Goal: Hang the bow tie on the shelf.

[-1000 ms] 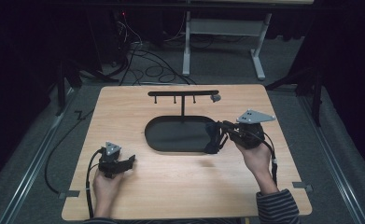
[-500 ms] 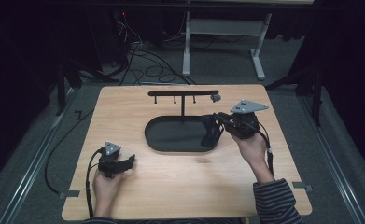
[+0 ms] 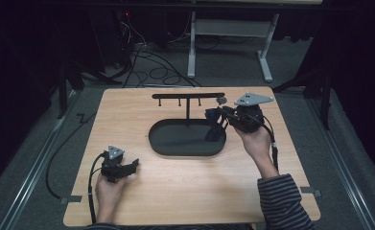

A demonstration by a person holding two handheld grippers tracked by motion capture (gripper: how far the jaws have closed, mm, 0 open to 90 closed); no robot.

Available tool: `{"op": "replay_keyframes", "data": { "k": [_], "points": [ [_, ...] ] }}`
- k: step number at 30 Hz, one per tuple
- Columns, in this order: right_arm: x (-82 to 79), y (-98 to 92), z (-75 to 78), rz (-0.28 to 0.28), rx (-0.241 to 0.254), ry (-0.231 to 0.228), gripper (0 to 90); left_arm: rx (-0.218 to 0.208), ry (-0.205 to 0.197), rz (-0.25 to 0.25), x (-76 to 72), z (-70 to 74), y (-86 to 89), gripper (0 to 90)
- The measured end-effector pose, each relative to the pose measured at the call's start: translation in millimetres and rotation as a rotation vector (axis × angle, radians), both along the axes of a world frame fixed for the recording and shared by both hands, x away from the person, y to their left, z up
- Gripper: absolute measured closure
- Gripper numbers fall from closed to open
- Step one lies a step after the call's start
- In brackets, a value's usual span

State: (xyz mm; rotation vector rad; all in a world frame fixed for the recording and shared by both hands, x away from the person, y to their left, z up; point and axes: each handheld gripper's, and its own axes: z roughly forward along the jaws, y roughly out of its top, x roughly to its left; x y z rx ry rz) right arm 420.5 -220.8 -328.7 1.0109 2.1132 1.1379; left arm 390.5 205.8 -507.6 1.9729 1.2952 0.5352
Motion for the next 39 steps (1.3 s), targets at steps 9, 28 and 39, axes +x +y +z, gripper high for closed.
{"op": "replay_keyframes", "data": {
  "k": [9,28,39],
  "points": [
    [12.1,3.4,5.4,-0.005,-0.016,0.003,82.7,0.001,0.000,0.000,0.0,0.0,-0.1,29.9],
    [32.8,6.5,4.6,-0.024,-0.044,0.026,82.7,-0.002,-0.002,0.001,0.0,-0.2,0.0,29.8],
    [42.4,3.4,0.2,-0.054,-0.069,0.041,82.7,-0.003,-0.002,0.001,0.0,-0.2,0.1,29.9]
  ]
}}
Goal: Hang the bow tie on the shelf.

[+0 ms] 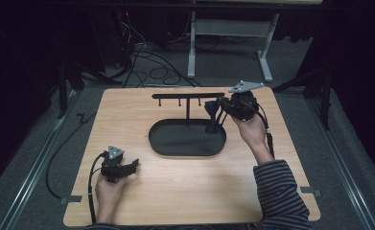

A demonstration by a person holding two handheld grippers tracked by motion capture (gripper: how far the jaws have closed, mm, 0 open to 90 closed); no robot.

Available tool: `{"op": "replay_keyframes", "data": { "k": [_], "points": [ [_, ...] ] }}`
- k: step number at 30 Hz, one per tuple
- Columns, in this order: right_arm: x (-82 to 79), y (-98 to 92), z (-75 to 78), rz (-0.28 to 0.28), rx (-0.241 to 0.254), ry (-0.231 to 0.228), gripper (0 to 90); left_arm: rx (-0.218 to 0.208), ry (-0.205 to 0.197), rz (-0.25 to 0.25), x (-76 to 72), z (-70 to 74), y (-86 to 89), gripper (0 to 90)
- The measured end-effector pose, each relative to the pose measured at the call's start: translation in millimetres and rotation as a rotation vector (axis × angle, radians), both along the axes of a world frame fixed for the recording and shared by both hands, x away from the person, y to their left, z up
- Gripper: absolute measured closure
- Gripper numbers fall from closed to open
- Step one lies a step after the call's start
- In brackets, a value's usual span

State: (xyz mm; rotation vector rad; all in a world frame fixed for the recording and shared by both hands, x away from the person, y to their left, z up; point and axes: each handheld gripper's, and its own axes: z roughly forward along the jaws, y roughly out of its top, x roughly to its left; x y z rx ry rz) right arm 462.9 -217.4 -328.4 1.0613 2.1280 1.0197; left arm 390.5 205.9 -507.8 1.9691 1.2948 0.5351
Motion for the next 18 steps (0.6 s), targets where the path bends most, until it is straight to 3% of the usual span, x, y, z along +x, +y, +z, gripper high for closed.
{"op": "replay_keyframes", "data": {
  "k": [18],
  "points": [
    [15.2,-5.0,-8.0,-0.049,-0.003,0.009,81.9,0.002,0.001,0.000,-0.1,0.1,-0.1,29.8]
  ]
}}
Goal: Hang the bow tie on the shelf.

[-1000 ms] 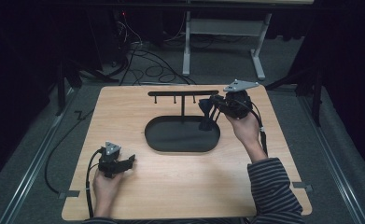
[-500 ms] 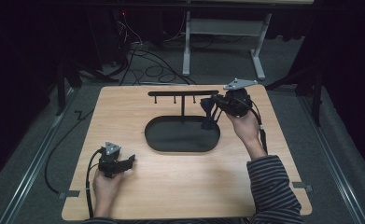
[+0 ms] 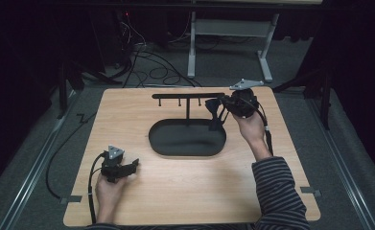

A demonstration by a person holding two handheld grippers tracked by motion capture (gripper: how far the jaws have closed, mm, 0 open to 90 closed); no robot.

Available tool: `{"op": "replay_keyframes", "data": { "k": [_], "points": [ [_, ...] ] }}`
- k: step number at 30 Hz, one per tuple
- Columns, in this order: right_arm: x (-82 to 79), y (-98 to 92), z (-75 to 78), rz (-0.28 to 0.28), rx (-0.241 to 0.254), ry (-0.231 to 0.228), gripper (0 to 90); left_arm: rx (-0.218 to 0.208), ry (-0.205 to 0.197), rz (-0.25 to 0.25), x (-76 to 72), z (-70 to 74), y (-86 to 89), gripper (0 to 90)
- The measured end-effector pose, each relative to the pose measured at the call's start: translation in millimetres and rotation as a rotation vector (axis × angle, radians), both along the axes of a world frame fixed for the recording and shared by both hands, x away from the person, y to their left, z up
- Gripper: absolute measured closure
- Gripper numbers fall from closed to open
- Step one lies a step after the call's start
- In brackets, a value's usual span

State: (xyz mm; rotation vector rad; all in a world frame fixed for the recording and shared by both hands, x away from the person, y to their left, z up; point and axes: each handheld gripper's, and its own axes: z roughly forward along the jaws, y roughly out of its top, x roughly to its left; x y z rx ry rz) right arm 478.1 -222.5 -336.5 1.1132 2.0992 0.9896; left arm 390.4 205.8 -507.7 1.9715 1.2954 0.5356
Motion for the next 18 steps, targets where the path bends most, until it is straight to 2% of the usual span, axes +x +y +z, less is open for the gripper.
{"op": "replay_keyframes", "data": {
  "k": [9,18],
  "points": [
    [5.7,-0.7,-2.5,-0.012,-0.005,-0.001,80.3,0.000,0.000,0.000,0.0,0.0,0.0,29.8],
    [6.3,-3.6,-2.2,-0.019,0.032,0.007,73.9,0.002,0.000,-0.001,0.0,0.0,-0.1,29.8]
  ]
}}
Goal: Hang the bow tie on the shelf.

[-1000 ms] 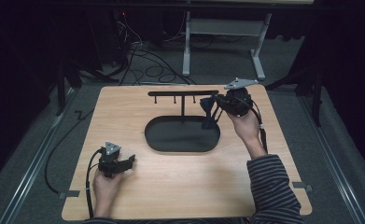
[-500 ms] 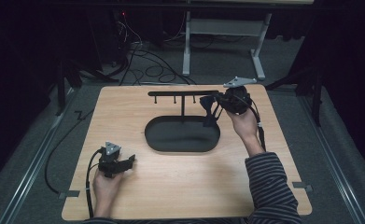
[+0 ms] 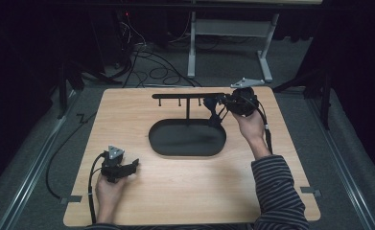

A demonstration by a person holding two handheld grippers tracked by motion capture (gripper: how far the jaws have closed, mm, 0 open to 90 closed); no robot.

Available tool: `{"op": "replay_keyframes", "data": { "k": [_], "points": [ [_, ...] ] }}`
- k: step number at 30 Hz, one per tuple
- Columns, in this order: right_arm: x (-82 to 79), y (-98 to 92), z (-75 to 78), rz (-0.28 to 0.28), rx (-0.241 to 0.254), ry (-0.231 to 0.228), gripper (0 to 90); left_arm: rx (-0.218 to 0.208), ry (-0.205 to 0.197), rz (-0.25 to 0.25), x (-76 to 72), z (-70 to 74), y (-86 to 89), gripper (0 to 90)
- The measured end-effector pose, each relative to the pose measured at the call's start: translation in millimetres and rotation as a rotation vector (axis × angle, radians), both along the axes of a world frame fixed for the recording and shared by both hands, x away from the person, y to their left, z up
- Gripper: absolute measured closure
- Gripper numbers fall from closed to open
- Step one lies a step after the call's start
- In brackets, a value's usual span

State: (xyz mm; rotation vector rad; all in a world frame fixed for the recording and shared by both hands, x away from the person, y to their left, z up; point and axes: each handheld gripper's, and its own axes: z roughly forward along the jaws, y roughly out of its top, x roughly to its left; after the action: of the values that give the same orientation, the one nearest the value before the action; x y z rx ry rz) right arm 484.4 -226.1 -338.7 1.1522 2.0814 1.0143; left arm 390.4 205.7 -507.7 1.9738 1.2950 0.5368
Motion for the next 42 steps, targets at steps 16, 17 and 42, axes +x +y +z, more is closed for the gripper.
{"op": "replay_keyframes", "data": {
  "k": [16,17,42],
  "points": [
    [-9.1,-5.3,8.8,-0.006,0.084,-0.013,59.6,0.007,-0.001,0.000,0.0,0.0,-0.6,29.8],
    [-10.0,-5.7,9.6,-0.005,0.090,-0.016,58.5,0.006,-0.001,0.000,-0.1,-0.1,-0.6,29.9],
    [-54.3,-39.3,19.6,-0.020,0.199,-0.056,49.4,0.015,-0.004,0.001,-0.2,-0.2,-1.7,29.8]
  ]
}}
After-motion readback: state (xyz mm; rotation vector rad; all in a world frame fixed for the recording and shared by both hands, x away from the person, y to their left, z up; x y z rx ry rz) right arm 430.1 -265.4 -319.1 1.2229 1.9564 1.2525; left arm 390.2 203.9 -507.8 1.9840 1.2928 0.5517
